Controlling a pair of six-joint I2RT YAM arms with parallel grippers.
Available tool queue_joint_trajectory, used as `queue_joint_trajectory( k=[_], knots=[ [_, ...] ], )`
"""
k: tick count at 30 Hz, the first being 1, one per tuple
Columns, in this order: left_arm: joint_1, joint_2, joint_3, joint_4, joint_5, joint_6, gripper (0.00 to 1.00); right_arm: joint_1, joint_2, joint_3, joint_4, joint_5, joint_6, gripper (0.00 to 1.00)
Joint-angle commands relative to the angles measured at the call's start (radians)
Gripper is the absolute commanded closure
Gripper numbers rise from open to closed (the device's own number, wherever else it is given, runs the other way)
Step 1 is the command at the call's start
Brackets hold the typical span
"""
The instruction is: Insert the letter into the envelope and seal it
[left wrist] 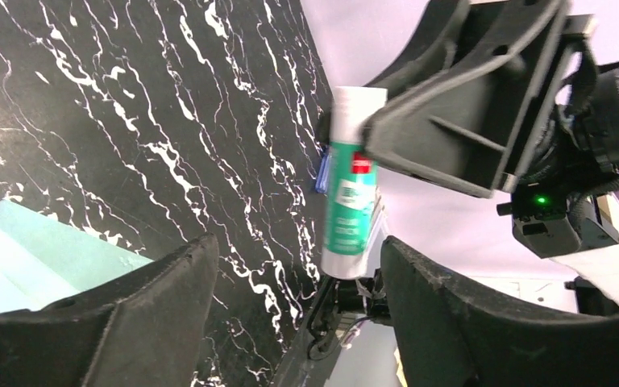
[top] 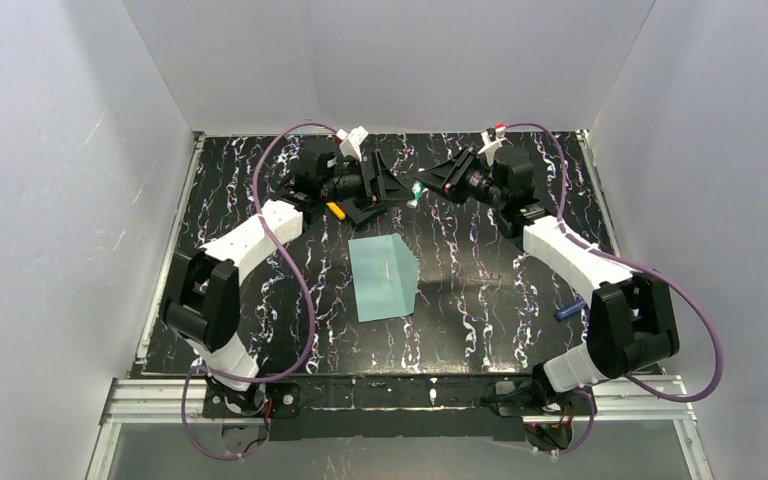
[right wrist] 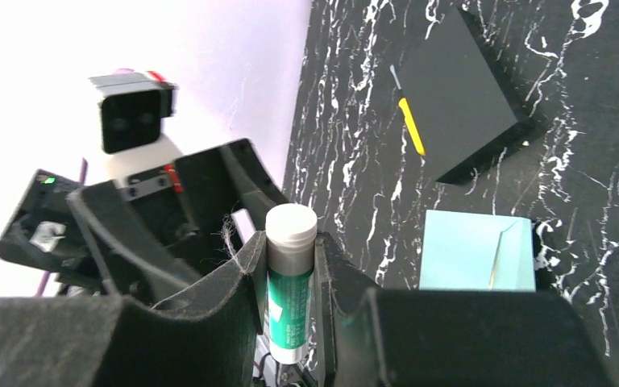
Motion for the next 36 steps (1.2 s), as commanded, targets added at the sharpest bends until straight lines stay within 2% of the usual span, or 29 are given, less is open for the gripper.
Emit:
queue_joint_trajectory(
  k=[1,9,13,15,17,18,20,22,28,36],
  knots=[
    [-0.005,0.039,0.036,0.040,0.085,-0.064,0.31,-0.001,0.017,0.068,0.097,-0.052,0.071,0.77],
    [-0.017,0.091,0.057,0.110,0.146,-0.146,0.40,0.017,0.051,0.069,0.129,-0.079,0.088,0.77],
    [-0.019,0.113,0.056,0.128,0.157,-0.169,0.59,0.019,0.063,0.072,0.141,-0.086,0.094,0.77],
    [-0.019,0.117,0.057,0.132,0.160,-0.164,0.74,0.020,0.070,0.082,0.115,-0.097,0.073,0.75],
    [-0.020,0.118,0.054,0.151,0.182,-0.139,0.94,0.021,0.075,0.105,0.049,-0.096,0.001,0.63],
    [-0.019,0.117,0.052,0.153,0.191,-0.120,1.00,0.021,0.078,0.124,-0.046,-0.087,-0.043,0.56],
    [-0.017,0.106,0.030,0.154,0.207,-0.057,1.00,0.021,0.088,0.176,-0.188,-0.057,-0.127,0.46],
    [-0.014,0.083,-0.005,0.153,0.222,0.015,1.00,0.021,0.095,0.218,-0.268,-0.043,-0.174,0.45],
    [-0.004,0.036,-0.053,0.141,0.283,0.176,1.00,0.021,0.156,0.330,-0.475,-0.143,-0.253,0.57],
    [0.012,0.037,-0.024,0.071,0.302,0.285,1.00,0.021,0.170,0.361,-0.528,-0.223,-0.277,0.73]
  ],
)
